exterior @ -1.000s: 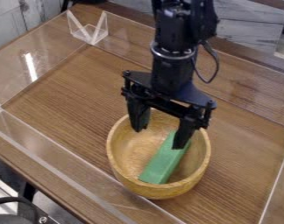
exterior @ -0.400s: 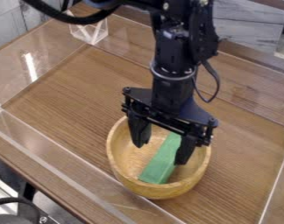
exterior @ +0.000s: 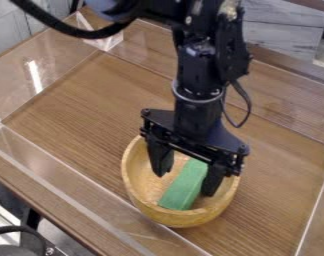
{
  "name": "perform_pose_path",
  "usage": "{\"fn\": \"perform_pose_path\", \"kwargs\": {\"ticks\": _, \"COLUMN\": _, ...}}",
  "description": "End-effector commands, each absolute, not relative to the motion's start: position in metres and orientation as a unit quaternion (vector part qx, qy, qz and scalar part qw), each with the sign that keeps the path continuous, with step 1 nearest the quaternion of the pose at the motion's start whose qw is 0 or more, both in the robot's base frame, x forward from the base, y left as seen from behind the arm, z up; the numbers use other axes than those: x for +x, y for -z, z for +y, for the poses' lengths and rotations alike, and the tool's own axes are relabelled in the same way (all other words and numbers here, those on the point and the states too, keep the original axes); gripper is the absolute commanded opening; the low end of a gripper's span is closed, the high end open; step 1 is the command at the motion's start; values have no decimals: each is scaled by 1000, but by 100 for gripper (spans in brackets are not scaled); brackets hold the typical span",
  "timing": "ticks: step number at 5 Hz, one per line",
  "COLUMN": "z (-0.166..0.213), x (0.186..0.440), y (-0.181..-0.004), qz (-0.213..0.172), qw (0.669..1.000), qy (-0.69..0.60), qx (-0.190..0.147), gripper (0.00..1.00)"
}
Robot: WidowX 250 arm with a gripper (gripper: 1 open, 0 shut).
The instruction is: Remove the green block from inside the brown bowl and put it on the table
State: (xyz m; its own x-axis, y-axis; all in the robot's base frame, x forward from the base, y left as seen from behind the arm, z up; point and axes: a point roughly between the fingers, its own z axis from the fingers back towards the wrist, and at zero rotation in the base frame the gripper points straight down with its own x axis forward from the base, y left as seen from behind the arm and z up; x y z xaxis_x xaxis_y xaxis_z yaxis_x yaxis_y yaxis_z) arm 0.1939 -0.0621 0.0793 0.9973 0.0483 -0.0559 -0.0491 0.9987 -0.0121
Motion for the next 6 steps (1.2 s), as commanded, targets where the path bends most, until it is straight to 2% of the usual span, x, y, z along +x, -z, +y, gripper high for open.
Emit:
{"fn": "perform_pose_path", "kwargs": {"ticks": 1, "z": -66, "x": 194, "y": -79, "qz": 17, "qw": 1000, "qy": -20, "qx": -12, "gripper": 100}}
{"fn": "perform_pose_path", "kwargs": {"ticks": 6, "z": -66, "x": 190, "y": -65, "qz": 7, "qw": 999, "qy": -30, "qx": -26, "gripper": 100}}
